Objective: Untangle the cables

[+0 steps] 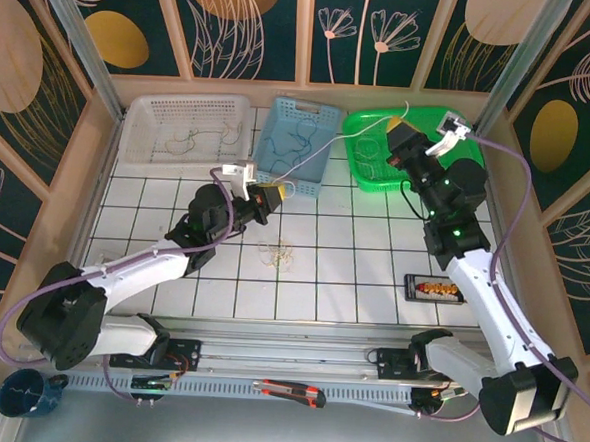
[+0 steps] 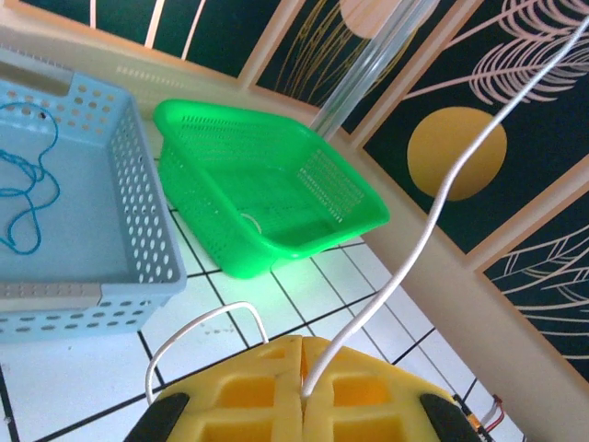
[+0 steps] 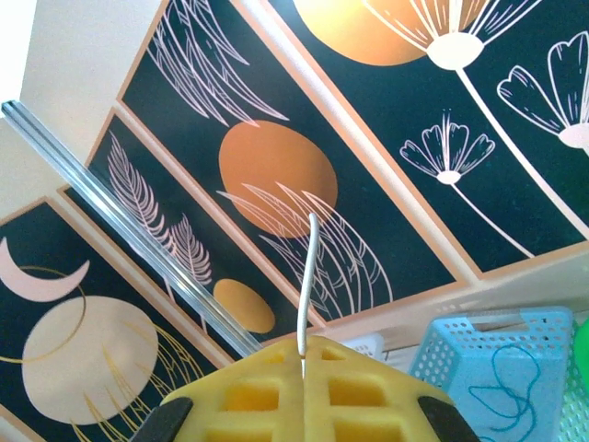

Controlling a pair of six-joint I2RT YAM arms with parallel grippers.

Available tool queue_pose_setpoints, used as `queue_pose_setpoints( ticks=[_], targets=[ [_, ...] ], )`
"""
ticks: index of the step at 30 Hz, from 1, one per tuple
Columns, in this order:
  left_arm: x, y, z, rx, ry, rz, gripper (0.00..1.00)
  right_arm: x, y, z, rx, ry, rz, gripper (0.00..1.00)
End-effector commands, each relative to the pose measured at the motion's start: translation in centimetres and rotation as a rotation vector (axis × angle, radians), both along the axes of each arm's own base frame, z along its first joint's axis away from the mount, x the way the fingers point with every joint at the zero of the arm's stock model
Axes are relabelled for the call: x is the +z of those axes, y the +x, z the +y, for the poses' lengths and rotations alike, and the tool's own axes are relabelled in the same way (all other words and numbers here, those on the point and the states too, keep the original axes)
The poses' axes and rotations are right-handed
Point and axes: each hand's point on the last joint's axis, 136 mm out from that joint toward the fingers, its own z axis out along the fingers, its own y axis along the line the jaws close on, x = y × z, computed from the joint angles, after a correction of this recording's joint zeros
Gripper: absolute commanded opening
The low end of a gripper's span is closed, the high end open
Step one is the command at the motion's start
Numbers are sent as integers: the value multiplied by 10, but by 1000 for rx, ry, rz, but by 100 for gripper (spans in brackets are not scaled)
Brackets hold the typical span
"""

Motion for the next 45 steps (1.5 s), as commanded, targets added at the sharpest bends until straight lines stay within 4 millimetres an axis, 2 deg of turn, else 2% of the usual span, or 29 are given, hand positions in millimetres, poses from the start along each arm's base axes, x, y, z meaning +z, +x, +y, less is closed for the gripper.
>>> queue_pose_setpoints(
  ticks=[1, 5, 8, 12, 17, 22, 25, 27, 37, 40, 44, 45],
  targets=[
    [-4, 2, -1, -8, 7, -24, 0, 36, -7, -2, 38, 61, -96, 0],
    [2, 4, -4, -19, 0, -36, 0, 34, -5, 5, 84, 69, -102, 0],
    [11, 5, -6, -22, -10, -59, 8, 34, -7, 13, 133, 73, -128, 0],
    [23, 7, -7, -23, -21, -84, 25, 38, -2, 14, 131, 63, -142, 0],
    [31, 7, -8, -25, -34, -95, 54, 41, 14, 7, 59, 24, -138, 0],
    [36, 5, -5, -17, -44, -100, 75, 37, 40, -17, -59, -15, -115, 0],
    [39, 3, -2, -9, -47, -105, 84, 29, 55, -34, -119, -15, -89, 0],
    [41, 2, 2, 8, -51, -110, 98, 20, 67, -46, -155, -14, -66, 0],
    [49, -2, 12, 44, -53, -123, 99, -26, 114, -84, -286, -18, 37, 0],
    [49, -2, 12, 44, -52, -123, 99, -52, 135, -96, -330, -32, 95, 0],
    [50, -1, 11, 44, -57, -121, 99, -104, 174, -112, -371, -67, 221, 1],
    [50, 0, 11, 42, -59, -121, 99, -118, 183, -115, -375, -83, 256, 13]
  ],
)
